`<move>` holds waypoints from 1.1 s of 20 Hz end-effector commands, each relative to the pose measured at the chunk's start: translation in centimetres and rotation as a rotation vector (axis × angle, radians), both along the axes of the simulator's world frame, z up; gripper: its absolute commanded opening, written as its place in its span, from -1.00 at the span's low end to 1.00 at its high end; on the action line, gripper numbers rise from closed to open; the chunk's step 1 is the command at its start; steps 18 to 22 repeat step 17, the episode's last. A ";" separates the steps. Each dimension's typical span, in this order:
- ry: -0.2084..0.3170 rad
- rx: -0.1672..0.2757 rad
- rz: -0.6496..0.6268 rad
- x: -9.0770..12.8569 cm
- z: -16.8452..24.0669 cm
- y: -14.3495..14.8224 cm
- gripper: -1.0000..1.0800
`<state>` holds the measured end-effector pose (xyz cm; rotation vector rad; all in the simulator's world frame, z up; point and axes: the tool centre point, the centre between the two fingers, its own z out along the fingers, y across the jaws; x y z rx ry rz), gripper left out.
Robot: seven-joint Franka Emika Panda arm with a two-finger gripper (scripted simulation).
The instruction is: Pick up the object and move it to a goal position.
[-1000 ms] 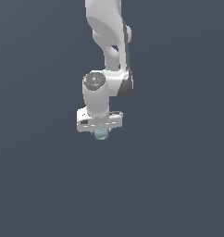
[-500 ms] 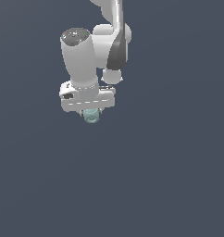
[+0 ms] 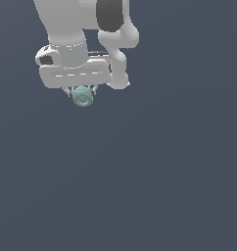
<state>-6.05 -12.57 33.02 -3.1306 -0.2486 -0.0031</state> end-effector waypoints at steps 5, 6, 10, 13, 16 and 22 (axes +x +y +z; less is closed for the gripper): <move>0.002 0.000 0.000 -1.0 5.3 -1.8 -1.00; 0.002 0.000 0.000 -1.1 5.9 -2.0 -1.00; 0.002 -0.001 0.000 -1.3 7.8 -2.6 -1.00; 0.002 -0.001 0.000 -1.4 8.5 -2.9 -1.00; 0.002 -0.001 0.000 -1.4 8.9 -3.0 -1.00; 0.002 -0.001 0.000 -1.4 8.9 -3.0 -1.00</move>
